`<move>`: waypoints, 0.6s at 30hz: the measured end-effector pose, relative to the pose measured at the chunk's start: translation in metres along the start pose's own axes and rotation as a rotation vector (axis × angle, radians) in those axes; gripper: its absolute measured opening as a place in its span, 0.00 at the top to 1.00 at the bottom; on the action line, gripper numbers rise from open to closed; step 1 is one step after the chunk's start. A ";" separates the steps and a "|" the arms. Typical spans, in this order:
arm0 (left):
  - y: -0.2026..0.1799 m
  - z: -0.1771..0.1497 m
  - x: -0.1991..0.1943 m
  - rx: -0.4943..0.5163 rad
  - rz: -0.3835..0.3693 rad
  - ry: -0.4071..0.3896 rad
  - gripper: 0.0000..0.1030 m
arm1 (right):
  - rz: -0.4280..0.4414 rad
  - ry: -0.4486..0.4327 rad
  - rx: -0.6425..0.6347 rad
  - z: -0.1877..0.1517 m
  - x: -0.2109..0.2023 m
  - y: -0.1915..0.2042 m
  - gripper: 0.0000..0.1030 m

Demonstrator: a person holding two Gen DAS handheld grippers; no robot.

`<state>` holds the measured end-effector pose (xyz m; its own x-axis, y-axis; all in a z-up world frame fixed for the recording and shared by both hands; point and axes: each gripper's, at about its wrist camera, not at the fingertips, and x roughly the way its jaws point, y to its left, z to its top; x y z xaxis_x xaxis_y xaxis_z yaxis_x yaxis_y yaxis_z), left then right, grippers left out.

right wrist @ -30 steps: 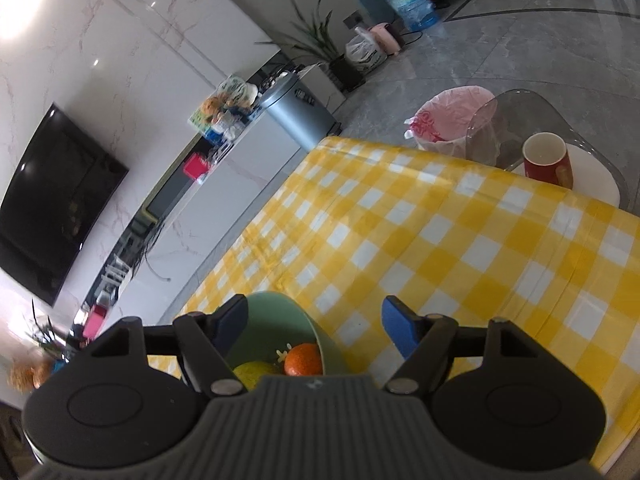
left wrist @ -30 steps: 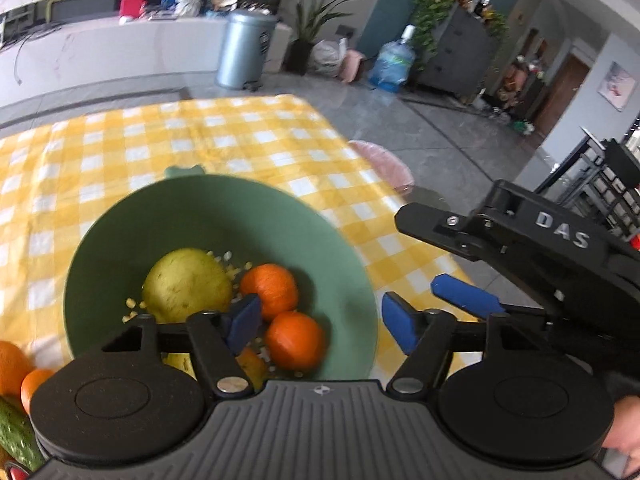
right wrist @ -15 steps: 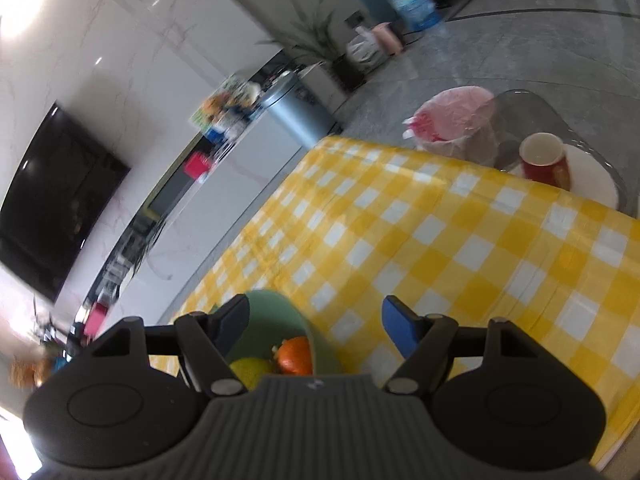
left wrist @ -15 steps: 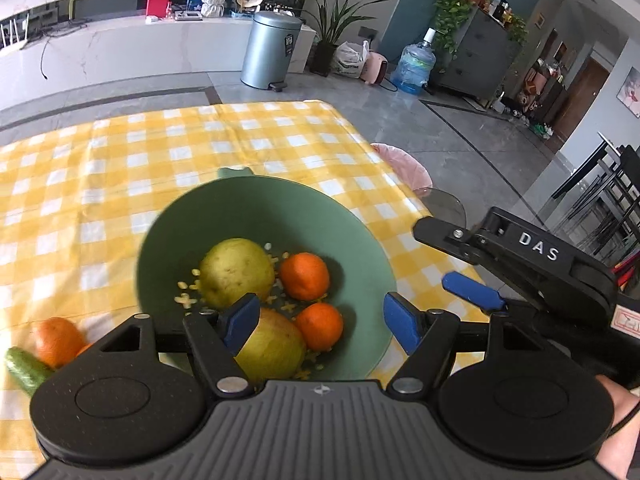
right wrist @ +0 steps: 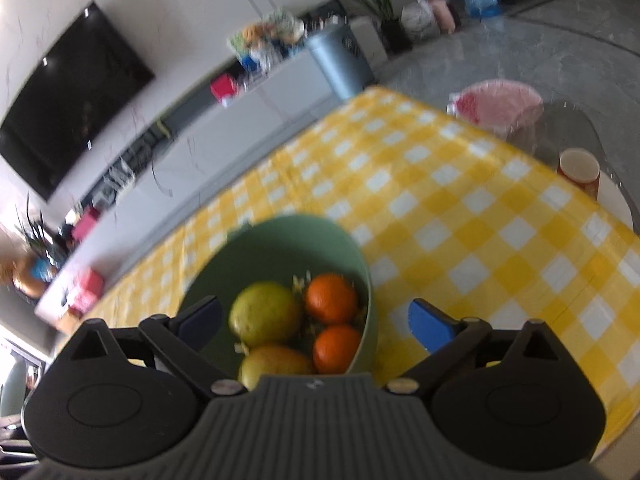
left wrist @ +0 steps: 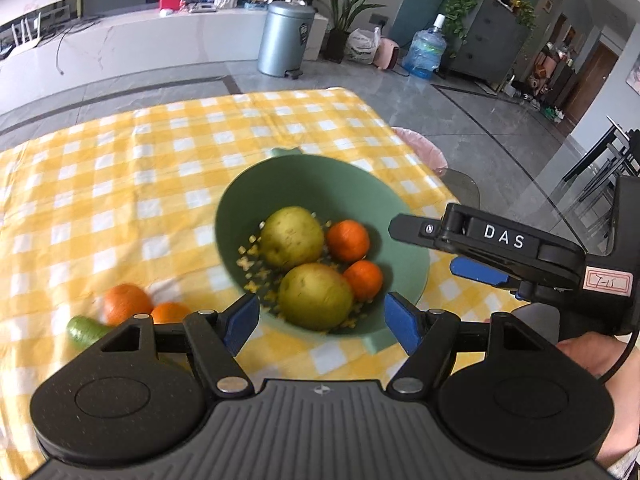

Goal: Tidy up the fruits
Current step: 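Withdraw both open tools from the bowl toward the remaining produce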

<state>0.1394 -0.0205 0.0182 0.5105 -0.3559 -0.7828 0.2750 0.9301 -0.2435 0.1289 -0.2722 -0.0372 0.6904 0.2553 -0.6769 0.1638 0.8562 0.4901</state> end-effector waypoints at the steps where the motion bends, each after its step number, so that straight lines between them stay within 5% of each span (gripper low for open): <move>1: 0.003 -0.002 -0.003 -0.003 -0.003 0.001 0.19 | -0.003 0.016 -0.006 -0.002 0.000 0.002 0.06; 11: 0.037 -0.025 -0.038 -0.108 0.012 -0.019 0.19 | -0.029 0.109 -0.087 -0.026 -0.001 0.033 0.06; 18: 0.069 -0.053 -0.072 -0.185 0.049 -0.081 0.19 | 0.065 0.183 -0.160 -0.055 -0.007 0.058 0.04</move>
<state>0.0785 0.0743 0.0277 0.5858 -0.3094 -0.7491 0.0980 0.9445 -0.3135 0.0946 -0.1999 -0.0339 0.5545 0.3770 -0.7419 -0.0003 0.8916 0.4528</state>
